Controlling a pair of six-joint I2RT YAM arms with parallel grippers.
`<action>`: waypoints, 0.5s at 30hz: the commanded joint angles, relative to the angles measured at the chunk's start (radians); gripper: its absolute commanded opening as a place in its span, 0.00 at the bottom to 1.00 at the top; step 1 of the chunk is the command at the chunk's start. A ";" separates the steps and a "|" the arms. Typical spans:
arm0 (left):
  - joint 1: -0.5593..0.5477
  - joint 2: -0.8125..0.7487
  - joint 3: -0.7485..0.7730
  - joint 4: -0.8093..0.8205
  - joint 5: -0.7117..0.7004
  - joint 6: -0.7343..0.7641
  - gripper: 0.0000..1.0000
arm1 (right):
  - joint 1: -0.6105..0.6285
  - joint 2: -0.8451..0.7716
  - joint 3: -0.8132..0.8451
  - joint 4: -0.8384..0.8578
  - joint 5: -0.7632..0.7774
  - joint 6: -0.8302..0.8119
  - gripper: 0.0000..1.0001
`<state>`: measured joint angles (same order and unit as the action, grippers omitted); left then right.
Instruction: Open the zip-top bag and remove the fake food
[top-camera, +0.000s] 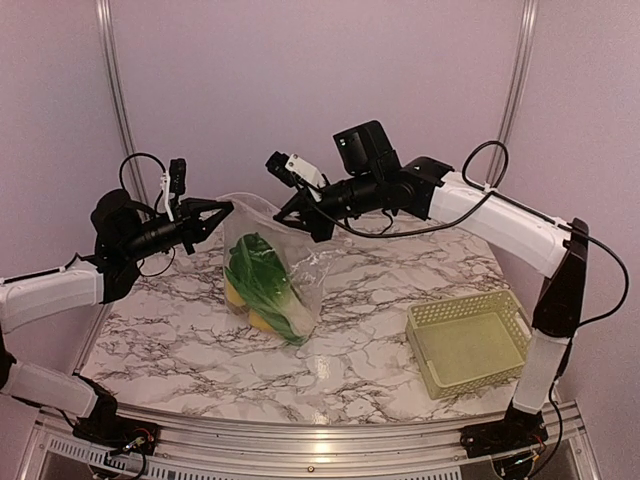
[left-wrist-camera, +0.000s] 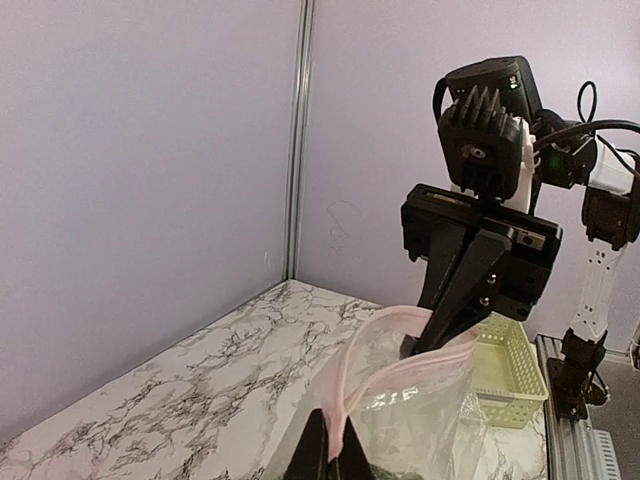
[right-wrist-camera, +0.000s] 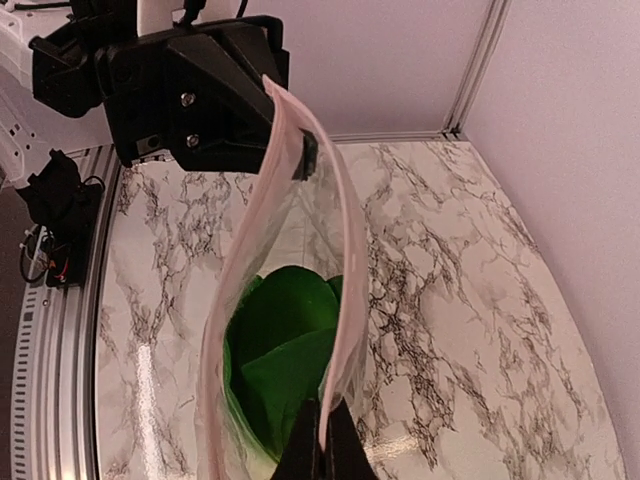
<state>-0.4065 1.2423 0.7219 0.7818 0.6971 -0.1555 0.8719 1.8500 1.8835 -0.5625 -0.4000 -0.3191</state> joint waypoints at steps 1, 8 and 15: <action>0.005 0.023 0.087 -0.002 -0.081 -0.098 0.00 | 0.012 0.054 0.076 0.120 -0.173 0.134 0.00; 0.050 0.073 0.245 -0.223 -0.089 -0.141 0.00 | 0.033 0.175 0.214 0.255 -0.332 0.296 0.00; 0.088 0.154 0.358 -0.467 -0.183 -0.155 0.25 | 0.000 0.226 0.181 0.387 -0.151 0.501 0.00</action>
<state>-0.3416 1.3586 1.0431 0.4858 0.5755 -0.2745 0.8959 2.0769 2.0930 -0.2993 -0.6434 0.0185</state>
